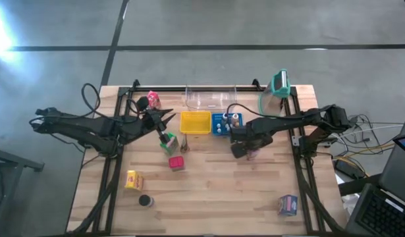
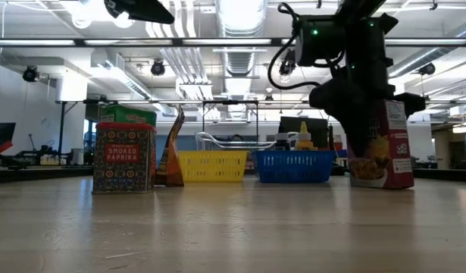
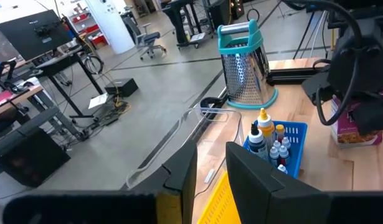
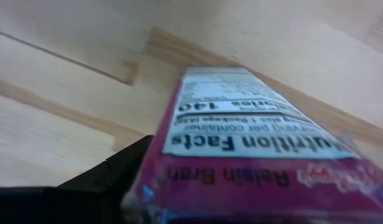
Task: Pick & Place Kitchen Items
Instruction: Put the violet cereal box into the transparent bin
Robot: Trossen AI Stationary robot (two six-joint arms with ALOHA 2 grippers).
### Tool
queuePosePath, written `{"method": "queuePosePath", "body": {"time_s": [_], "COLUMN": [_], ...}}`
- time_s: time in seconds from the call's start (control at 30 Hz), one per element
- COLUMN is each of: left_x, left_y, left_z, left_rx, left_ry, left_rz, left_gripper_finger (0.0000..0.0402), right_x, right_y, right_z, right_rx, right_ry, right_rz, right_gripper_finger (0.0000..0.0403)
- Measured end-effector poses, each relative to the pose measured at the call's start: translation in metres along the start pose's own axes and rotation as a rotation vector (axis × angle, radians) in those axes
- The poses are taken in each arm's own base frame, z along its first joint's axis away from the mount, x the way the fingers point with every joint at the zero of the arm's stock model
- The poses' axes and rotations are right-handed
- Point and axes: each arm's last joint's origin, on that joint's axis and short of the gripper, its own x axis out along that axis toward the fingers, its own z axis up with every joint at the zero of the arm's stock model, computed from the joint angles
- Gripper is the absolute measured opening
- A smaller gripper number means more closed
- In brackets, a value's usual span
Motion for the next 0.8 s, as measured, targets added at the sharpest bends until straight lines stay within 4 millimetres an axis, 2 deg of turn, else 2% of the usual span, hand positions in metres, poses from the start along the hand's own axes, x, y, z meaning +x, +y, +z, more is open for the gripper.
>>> {"method": "queuePosePath", "body": {"time_s": [0.8], "left_x": [0.0000], "left_y": [-0.0002], "left_z": [-0.0007], "left_rx": [-0.012], "left_ry": [0.005], "left_rz": [-0.006], "left_gripper_finger": [0.0092], "right_x": [-0.0004], "right_y": [0.0026], "right_z": [0.0019], "right_rx": [-0.050], "right_ry": [-0.032], "right_rz": [0.018], "right_gripper_finger": [0.0202]}}
